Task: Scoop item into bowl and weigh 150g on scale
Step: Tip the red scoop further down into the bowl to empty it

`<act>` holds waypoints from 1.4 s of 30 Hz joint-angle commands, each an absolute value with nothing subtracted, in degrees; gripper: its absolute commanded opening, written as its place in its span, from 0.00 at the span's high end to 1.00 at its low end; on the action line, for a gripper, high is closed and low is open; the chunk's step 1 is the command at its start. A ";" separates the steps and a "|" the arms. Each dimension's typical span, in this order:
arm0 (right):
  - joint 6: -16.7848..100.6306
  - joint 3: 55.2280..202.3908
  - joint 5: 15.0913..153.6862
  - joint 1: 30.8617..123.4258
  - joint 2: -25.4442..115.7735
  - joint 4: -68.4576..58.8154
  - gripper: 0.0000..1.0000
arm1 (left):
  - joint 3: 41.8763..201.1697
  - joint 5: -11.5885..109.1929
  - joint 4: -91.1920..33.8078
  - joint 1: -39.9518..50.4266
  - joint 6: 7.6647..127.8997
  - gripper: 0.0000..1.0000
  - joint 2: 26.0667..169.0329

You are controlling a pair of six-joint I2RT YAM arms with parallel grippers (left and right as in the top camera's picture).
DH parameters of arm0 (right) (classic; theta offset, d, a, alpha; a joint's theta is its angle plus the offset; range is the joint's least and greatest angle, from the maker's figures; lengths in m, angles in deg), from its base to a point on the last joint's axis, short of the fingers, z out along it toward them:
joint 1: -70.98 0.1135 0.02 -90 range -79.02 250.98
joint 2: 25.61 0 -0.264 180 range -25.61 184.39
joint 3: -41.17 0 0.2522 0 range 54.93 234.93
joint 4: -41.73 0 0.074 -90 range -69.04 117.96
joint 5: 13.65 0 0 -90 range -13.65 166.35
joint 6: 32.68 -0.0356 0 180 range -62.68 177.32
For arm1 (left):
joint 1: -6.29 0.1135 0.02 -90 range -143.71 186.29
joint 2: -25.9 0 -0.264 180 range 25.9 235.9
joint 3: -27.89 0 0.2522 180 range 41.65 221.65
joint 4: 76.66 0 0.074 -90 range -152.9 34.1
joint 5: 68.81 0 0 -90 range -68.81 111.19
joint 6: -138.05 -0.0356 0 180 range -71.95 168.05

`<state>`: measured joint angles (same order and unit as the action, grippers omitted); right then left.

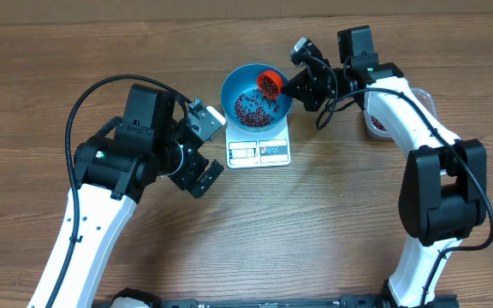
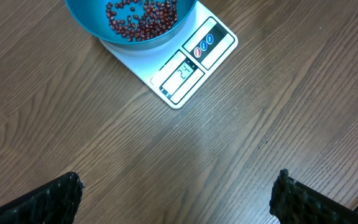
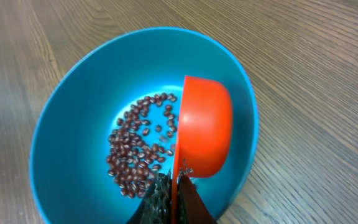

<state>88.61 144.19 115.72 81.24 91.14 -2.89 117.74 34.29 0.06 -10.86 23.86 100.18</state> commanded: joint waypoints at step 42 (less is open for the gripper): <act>88.67 145.02 109.99 91.27 85.70 -11.78 0.96 | 117.63 34.70 0.06 -10.62 23.18 0.00 100.51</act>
